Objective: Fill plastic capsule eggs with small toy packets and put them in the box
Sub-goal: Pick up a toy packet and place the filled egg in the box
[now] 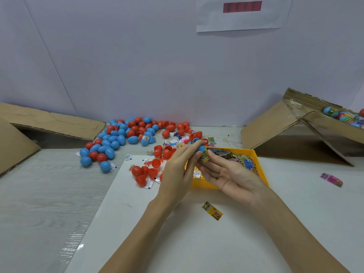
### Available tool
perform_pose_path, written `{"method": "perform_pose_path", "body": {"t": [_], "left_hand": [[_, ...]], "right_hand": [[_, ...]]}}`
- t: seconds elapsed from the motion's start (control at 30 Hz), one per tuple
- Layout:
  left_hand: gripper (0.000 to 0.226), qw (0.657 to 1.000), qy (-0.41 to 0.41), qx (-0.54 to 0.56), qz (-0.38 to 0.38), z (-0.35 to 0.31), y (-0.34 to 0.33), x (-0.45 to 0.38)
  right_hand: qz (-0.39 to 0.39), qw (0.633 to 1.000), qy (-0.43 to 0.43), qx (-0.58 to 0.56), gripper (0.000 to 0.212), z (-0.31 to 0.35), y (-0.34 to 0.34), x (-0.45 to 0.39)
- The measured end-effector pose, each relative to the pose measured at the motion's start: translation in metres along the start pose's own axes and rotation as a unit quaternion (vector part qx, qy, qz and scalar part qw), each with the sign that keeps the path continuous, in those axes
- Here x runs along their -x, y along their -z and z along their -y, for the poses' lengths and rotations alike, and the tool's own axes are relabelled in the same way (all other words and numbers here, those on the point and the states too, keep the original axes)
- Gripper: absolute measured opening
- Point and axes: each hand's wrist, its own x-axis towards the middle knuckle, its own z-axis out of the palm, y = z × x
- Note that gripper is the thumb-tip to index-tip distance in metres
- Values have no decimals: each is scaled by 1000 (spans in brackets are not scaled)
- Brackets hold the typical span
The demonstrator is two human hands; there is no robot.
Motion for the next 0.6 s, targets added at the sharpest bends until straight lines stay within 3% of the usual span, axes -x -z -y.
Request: {"method": "perform_pose_path", "body": {"t": [0.17, 0.33, 0.47, 0.6], "left_hand": [[34, 1000, 6, -7, -10, 0, -1, 1], [34, 1000, 25, -2, -14, -2, -1, 1], [33, 1000, 28, 7, -2, -3, -2, 2], [32, 999, 39, 22, -11, -5, -6, 3]], "right_hand": [[0, 1000, -6, -20, 31, -1, 0, 0], [7, 998, -28, -50, 31, 1, -1, 1], [-9, 1000, -18, -17, 16, 2, -2, 2], [-32, 998, -25, -42, 30, 1, -3, 3]]}}
